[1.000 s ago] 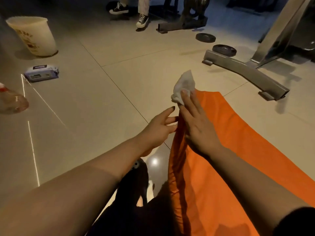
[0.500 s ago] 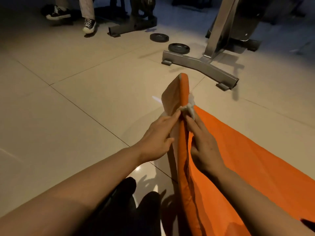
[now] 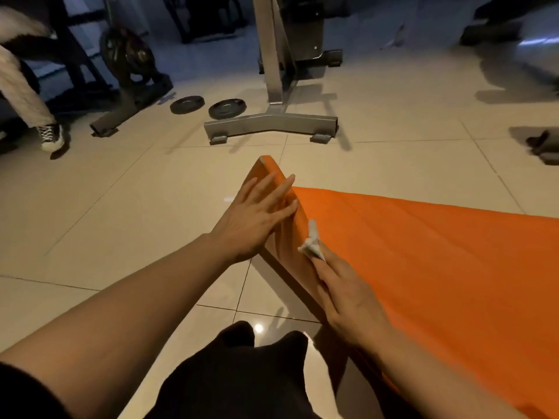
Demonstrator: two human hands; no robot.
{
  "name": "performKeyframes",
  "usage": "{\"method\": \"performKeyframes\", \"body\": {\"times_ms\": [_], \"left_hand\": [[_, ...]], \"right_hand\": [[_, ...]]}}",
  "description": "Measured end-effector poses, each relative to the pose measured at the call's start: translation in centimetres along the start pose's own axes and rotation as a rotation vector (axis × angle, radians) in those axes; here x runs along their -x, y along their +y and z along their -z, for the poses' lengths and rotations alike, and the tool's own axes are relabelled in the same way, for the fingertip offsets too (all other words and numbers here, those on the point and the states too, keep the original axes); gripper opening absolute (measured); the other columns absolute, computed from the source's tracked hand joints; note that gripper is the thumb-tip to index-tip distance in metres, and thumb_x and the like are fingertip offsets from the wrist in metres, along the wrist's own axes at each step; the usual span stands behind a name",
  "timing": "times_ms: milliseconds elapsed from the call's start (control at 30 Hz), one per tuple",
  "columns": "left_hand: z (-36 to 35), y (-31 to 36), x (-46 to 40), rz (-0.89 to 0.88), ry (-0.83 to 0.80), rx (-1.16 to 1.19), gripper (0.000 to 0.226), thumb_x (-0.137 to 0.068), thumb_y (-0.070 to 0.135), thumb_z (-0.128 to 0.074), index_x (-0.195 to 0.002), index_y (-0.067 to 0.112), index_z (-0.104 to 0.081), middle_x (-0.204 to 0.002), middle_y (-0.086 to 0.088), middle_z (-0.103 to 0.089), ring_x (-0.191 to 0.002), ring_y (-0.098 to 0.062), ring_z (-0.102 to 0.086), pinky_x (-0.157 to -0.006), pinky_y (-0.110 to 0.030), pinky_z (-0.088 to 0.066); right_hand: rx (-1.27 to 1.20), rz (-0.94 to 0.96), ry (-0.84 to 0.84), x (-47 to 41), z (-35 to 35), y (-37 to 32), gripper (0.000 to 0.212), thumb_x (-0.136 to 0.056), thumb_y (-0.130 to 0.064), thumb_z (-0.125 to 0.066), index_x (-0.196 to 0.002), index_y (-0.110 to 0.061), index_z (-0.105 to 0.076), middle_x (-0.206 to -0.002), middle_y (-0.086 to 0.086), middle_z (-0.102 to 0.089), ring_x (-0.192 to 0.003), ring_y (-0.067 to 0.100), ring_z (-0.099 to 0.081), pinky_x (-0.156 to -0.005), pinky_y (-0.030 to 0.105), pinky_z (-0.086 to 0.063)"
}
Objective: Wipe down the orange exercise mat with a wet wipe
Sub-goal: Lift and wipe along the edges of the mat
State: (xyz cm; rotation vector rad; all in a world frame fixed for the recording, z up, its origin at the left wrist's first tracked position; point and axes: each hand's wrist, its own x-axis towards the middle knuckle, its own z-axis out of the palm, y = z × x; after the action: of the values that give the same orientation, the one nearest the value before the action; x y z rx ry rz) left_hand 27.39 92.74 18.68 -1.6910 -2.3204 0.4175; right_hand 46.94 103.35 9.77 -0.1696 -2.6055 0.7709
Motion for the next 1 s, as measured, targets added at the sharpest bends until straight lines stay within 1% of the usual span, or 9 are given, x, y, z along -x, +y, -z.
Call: {"method": "performKeyframes", "body": {"times_ms": [100,233,300,467,567,667,733,900,1000], "left_hand": [[-0.2,-1.7,-0.5,-0.075,-0.072,-0.052,0.069,-0.100,0.040,-0.040,-0.150,0.045,0.007,-0.158,-0.003,0.025,-0.141,-0.033,0.030,-0.110,-0.048,0.021],[-0.5,-4.9,-1.3,-0.122,-0.104,0.001,0.078,-0.099,0.030,-0.047,-0.141,0.060,0.012,-0.152,-0.002,0.038,-0.135,-0.034,0.040,-0.105,-0.056,0.023],[-0.6,-6.4,-1.9,-0.227,-0.096,0.006,0.083,-0.096,0.024,-0.053,-0.143,0.059,0.007,-0.157,0.000,0.029,-0.138,-0.032,0.037,-0.107,-0.057,0.018],[-1.1,-9.1,-3.4,-0.119,0.043,0.237,0.064,-0.095,0.021,-0.056,-0.151,0.028,-0.026,-0.158,-0.004,-0.025,-0.147,-0.026,-0.018,-0.114,-0.047,-0.032],[-1.9,-9.5,-3.9,-0.118,0.132,0.298,0.058,-0.091,0.015,-0.062,-0.145,0.015,-0.042,-0.150,-0.009,-0.041,-0.139,-0.030,-0.036,-0.108,-0.045,-0.039],[-2.0,-9.5,-4.3,-0.120,0.163,0.397,0.068,-0.090,0.016,-0.064,-0.149,0.021,-0.030,-0.146,-0.012,-0.045,-0.130,-0.033,-0.049,-0.104,-0.041,-0.041],[-1.8,-9.6,-4.4,-0.198,0.178,0.408,0.080,-0.088,0.013,-0.067,-0.150,0.024,-0.017,-0.138,-0.017,-0.053,-0.118,-0.036,-0.057,-0.098,-0.041,-0.046],[-2.5,-10.4,-5.0,-0.205,0.075,0.253,0.090,-0.090,0.022,-0.066,-0.154,0.027,-0.002,-0.126,-0.014,-0.059,-0.103,-0.032,-0.063,-0.089,-0.037,-0.051],[-3.8,-10.2,-5.0,-0.333,0.113,0.218,0.077,-0.088,0.026,-0.068,-0.151,0.027,-0.025,-0.126,-0.012,-0.060,-0.106,-0.035,-0.062,-0.086,-0.043,-0.053]], "right_hand": [[0.022,-0.060,-0.031,0.9,-0.9,-0.4,0.077,-0.086,-0.002,-0.060,-0.152,-0.020,-0.025,-0.160,-0.004,-0.016,-0.128,0.018,-0.043,-0.089,0.027,-0.052],[0.112,-0.146,-0.007,-4.2,-1.9,-2.1,0.090,-0.082,0.008,-0.059,-0.154,-0.023,-0.016,-0.163,-0.008,0.004,-0.144,0.019,-0.025,-0.094,0.030,-0.050],[0.115,-0.155,0.008,-6.6,-1.7,-2.6,0.091,-0.081,0.009,-0.060,-0.155,-0.021,-0.016,-0.163,-0.006,0.006,-0.147,0.019,-0.018,-0.097,0.028,-0.045],[0.207,-0.097,-0.067,-6.7,-2.7,-2.9,0.098,-0.059,0.013,-0.073,-0.146,-0.011,-0.035,-0.160,0.007,-0.017,-0.143,0.027,-0.032,-0.079,0.020,-0.044],[0.277,-0.076,-0.056,-8.1,-3.3,-3.2,0.099,-0.064,0.008,-0.074,-0.150,-0.010,-0.028,-0.162,0.008,-0.012,-0.148,0.026,-0.018,-0.106,0.031,-0.036],[0.278,-0.077,-0.047,-11.9,-3.5,-4.7,0.089,-0.085,-0.008,-0.065,-0.155,-0.014,-0.011,-0.163,0.004,0.004,-0.150,0.019,0.008,-0.118,0.030,-0.002],[0.270,-0.088,0.036,-14.4,-3.5,-5.5,0.079,-0.091,-0.015,-0.059,-0.154,-0.013,-0.012,-0.163,0.004,0.001,-0.149,0.018,0.007,-0.114,0.027,0.004],[0.276,-0.158,0.013,-10.9,-4.7,-5.3,0.078,-0.084,-0.011,-0.067,-0.151,-0.013,-0.026,-0.162,0.006,-0.012,-0.149,0.020,-0.013,-0.119,0.032,-0.019],[0.297,-0.206,-0.028,-3.3,-6.3,-4.9,0.093,-0.056,0.005,-0.080,-0.139,-0.010,-0.041,-0.154,0.011,-0.032,-0.140,0.026,-0.037,-0.113,0.038,-0.032]]}}
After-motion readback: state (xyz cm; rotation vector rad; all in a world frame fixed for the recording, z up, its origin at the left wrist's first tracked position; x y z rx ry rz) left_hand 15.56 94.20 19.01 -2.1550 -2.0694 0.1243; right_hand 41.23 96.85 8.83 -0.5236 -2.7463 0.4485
